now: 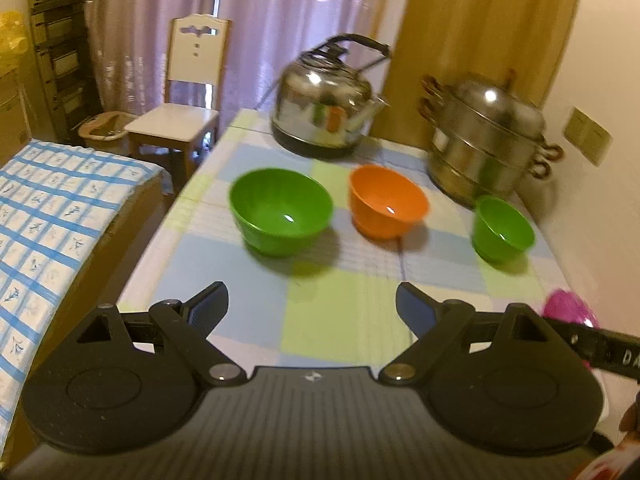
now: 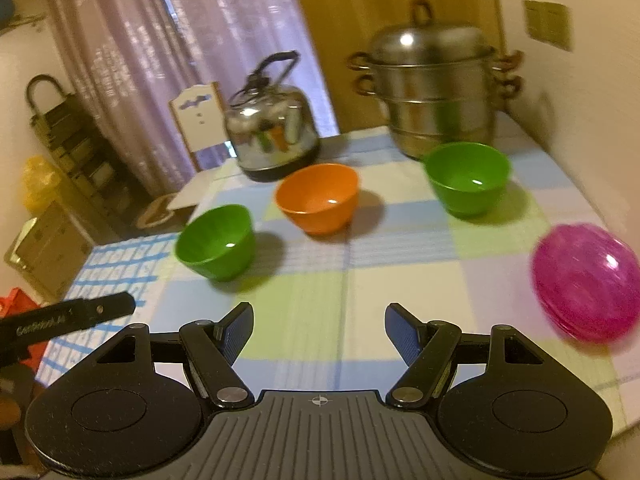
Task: Organize plates and bowls
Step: 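Move both tools to the rim of the large green bowl, then grip the large green bowl rim with left tool while right tool grips it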
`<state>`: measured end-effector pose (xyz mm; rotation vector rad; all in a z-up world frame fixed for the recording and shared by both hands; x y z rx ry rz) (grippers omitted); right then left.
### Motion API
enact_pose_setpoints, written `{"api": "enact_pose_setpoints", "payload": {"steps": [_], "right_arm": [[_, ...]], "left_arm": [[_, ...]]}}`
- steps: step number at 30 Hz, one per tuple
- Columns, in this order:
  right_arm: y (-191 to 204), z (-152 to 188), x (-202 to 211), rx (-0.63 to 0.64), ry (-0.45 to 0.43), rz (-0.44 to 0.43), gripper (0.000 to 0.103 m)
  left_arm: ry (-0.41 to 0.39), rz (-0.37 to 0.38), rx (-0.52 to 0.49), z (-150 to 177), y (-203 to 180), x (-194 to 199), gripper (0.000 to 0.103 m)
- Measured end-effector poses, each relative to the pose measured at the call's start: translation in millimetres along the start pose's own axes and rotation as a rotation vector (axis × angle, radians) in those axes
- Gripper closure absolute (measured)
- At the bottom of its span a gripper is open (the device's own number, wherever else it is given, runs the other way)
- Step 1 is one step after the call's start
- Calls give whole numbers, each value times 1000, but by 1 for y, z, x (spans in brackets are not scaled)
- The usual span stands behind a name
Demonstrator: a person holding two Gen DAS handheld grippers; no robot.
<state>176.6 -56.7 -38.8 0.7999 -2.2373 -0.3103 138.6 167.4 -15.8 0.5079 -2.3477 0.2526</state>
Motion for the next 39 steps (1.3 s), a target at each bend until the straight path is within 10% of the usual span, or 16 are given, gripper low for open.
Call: {"api": "enact_pose_setpoints", "payload": {"steps": [17, 39], "right_arm": [[4, -41, -174, -23, 65, -113, 31], [3, -56, -304, -14, 130, -199, 65]], "left_arm": [[32, -105, 128, -48, 47, -153, 16], [74, -115, 147, -58, 62, -247, 71]]}}
Point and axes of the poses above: each gripper's, at about its wrist camera, not at the fingertips, and x roughly against the way its jaws point, y to its left, z to its underside, the point moved 10 cm from there along -x, roughly the way its jaws point, and after that the axes turned 11 degrees about -z, right-handed, at the moved point
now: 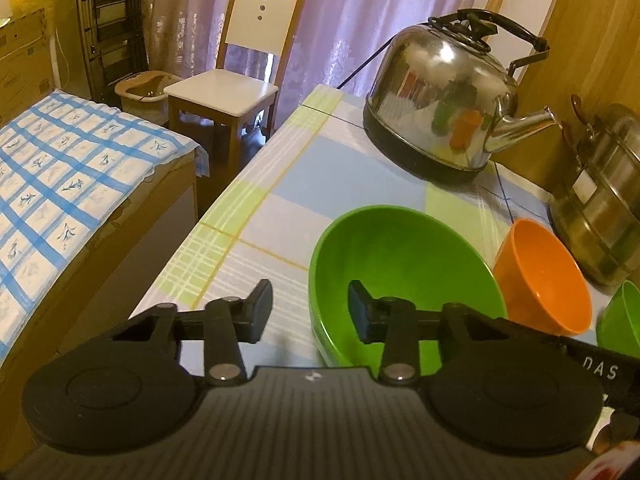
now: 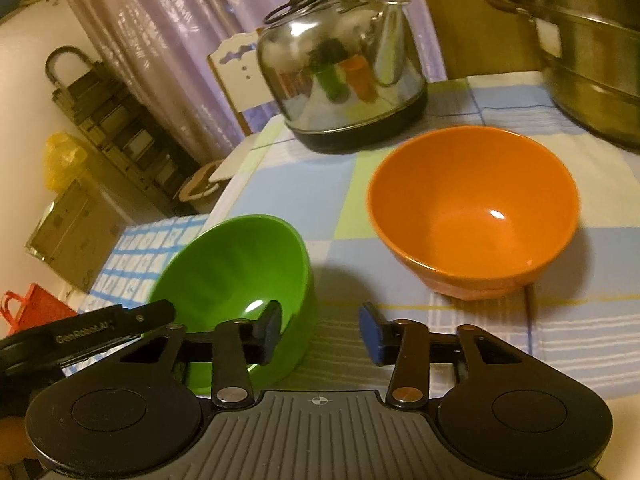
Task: Organize plates and bowls
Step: 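Grip the large green bowl rim with left tool while right tool grips it, then lift the green bowl with both tools over the orange bowl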
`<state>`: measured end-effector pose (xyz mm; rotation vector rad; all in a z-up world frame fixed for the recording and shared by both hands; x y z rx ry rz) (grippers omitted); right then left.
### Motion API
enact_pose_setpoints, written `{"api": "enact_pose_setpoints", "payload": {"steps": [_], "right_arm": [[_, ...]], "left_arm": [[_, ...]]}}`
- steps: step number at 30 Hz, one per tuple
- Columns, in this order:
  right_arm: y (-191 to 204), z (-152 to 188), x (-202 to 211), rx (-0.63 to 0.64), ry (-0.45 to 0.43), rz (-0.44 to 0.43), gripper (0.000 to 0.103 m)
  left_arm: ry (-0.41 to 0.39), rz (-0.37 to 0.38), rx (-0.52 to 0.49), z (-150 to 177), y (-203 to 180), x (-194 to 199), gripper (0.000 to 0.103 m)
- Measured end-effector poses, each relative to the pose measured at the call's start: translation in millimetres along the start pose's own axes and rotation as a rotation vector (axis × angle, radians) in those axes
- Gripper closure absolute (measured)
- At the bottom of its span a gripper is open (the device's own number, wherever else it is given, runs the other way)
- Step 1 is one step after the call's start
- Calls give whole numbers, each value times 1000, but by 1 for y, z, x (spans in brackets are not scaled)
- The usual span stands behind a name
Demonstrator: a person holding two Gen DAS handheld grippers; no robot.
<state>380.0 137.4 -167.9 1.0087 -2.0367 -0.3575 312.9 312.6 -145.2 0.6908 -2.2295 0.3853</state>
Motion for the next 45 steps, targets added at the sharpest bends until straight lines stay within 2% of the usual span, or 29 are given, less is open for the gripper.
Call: {"api": "enact_pose_setpoints", "payload": {"steps": [5, 10, 12, 18, 22, 28, 36, 45], "right_arm": [[7, -1, -9, 40, 16, -5, 77], [10, -1, -14, 59, 24, -9, 86], [13, -1, -14, 73, 26, -9, 89], [16, 2, -14, 87, 32, 9, 90], [18, 2, -12, 98, 46, 17, 90], [25, -10, 10, 106, -1, 11, 90], [29, -42, 54, 132, -94, 52, 91], [-9, -68, 94, 96, -173, 141, 91]], "left_arm": [[-10, 9, -18, -2, -4, -1, 87], [5, 1, -38, 0, -4, -4, 92], [14, 19, -24, 0, -3, -4, 95], [26, 16, -27, 2, -3, 1, 96], [6, 19, -25, -3, -4, 11, 96], [-13, 42, -17, -13, -14, 30, 96], [-80, 80, -44, -34, -54, 61, 96], [-104, 171, -115, -47, -129, 61, 96]]}}
Point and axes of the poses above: each gripper's, at about its wrist camera, not at the fingertips, and x roughly against the way its jaws point, y to its left, z to its underside, the point moved 10 cm from there along -x, roughly the way its jaws point, and after that the axes turned 11 degrees about -z, right-handed, at the moved point
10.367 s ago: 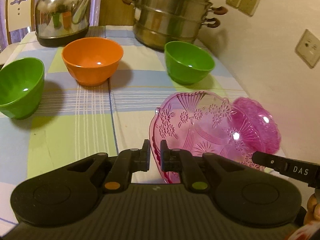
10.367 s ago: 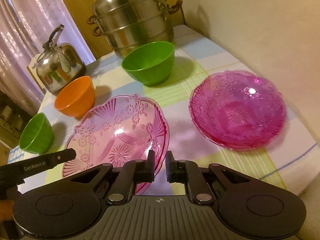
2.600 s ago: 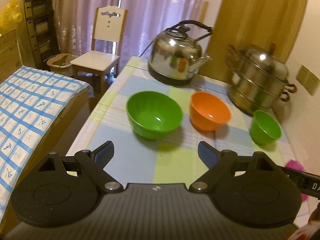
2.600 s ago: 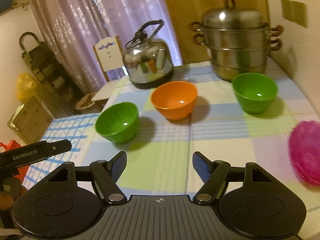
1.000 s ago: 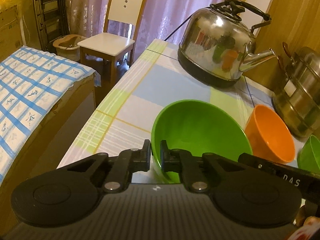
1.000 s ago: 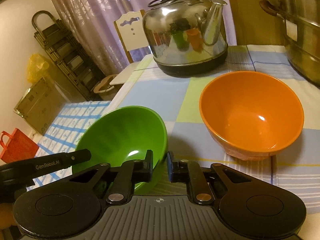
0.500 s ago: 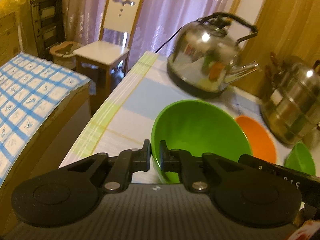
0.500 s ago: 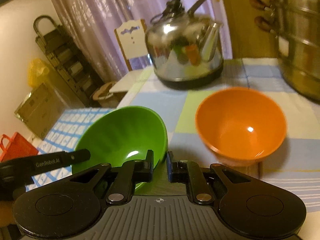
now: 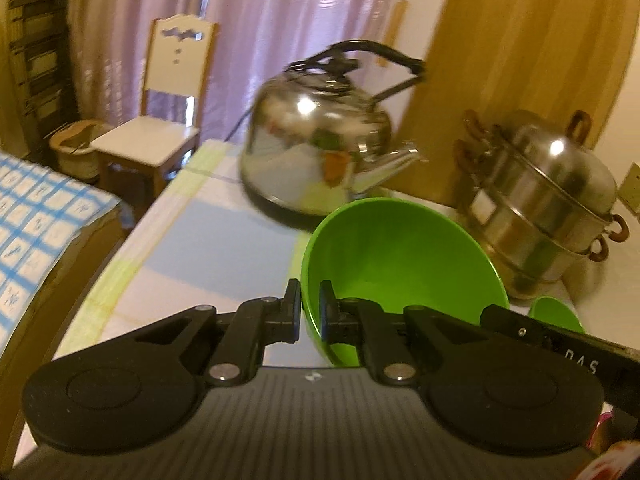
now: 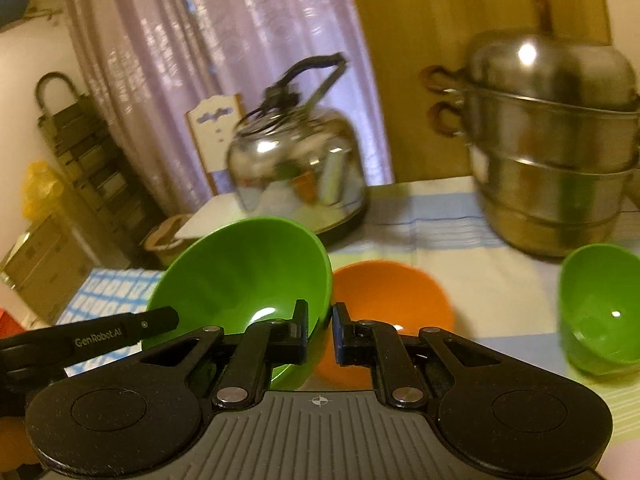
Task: Organize plates and bowls
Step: 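Lift the green bowl with both tools over the orange bowl, then lower the green bowl into the orange bowl and open both tools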
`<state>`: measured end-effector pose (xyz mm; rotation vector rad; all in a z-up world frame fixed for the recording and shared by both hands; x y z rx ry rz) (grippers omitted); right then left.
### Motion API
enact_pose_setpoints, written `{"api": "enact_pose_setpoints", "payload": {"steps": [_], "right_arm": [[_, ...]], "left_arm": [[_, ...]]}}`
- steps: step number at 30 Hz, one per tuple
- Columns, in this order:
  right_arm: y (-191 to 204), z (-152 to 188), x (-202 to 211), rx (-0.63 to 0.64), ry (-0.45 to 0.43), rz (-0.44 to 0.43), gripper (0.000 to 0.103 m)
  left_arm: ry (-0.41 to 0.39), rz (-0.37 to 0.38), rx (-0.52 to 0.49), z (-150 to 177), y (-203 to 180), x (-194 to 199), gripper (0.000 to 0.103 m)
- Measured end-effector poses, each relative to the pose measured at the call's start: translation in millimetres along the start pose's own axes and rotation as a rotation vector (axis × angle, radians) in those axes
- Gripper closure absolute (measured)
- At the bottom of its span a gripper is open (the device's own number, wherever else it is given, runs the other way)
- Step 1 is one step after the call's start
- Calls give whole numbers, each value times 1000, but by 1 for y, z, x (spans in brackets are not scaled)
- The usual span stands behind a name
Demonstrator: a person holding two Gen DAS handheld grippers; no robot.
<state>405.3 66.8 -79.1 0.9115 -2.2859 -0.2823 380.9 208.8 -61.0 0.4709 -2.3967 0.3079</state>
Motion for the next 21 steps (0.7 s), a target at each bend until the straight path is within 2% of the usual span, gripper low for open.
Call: {"api": "enact_pose_setpoints", "payload": {"steps": [9, 21], "right_arm": [[-52, -11, 5, -66, -22, 72, 91], [-89, 0, -12, -104, 14, 115, 92]], "left_arm": [[27, 58, -49, -2, -47, -33, 96], [69, 70, -59, 15, -59, -60, 95]]}}
Point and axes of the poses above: each gripper's, at about its wrist camera, not at the fingertips, and x roughly against the way its jaws point, y to its left, z to its underside, the point moved 10 cm from there along -x, roughly the way its jaws point, and after that the axes turned 11 degrees about -z, right-handed, at the moved point
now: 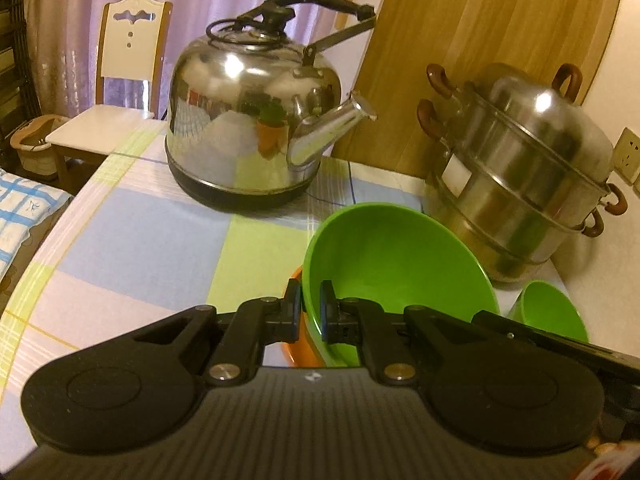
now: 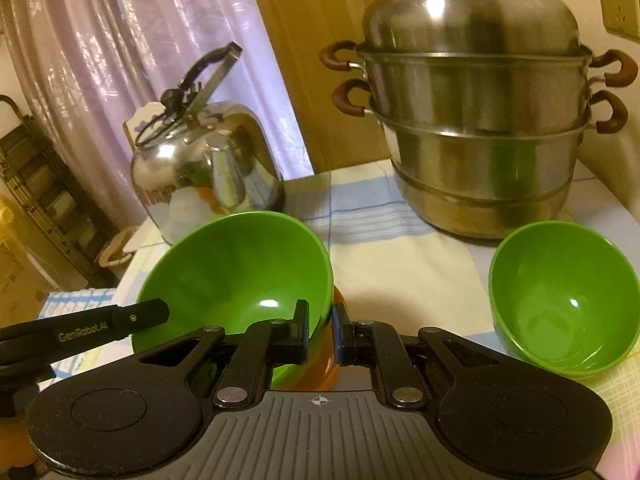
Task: Organize plates and bowls
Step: 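Lower the green bowl into the orange bowl and open both tools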
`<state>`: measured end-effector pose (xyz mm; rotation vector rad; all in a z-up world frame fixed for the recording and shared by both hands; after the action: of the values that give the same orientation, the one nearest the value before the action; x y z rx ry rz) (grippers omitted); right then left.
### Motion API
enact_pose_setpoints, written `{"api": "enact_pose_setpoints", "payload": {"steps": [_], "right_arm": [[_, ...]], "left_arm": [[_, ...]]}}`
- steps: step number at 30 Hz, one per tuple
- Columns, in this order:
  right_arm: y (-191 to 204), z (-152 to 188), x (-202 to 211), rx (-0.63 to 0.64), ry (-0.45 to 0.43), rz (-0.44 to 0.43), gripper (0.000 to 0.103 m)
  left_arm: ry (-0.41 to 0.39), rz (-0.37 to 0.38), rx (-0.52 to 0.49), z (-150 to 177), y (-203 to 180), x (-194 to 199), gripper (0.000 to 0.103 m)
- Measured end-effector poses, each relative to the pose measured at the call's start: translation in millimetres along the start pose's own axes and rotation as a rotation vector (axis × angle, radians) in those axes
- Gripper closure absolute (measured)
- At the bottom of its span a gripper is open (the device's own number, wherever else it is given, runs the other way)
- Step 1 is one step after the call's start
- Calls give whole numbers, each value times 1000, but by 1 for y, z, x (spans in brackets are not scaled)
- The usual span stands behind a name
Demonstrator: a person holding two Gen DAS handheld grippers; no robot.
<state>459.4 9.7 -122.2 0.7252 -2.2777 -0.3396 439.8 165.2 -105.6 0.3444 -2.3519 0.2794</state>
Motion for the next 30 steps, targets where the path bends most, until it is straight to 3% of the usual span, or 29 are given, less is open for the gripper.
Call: {"api": "enact_pose_setpoints", "payload": {"steps": [28, 30], "right_arm": [[-12, 20, -28, 4, 71, 18, 91], [-14, 22, -30, -3, 77, 17, 88]], "left_arm": [[8, -3, 17, 12, 7, -24, 95], [0, 3, 21, 11, 7, -22, 95]]}}
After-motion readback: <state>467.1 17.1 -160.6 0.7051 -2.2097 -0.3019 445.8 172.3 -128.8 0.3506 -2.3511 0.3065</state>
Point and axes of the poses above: each gripper's, at about its wrist camera, not at the fingertips, and x roughly against the way its jaws point, y to its left, z to its underside, the point moved 10 cm from there along -x, roughly the way its jaws point, and after that the axes turned 11 degrees about -z, right-handed, at the moved point
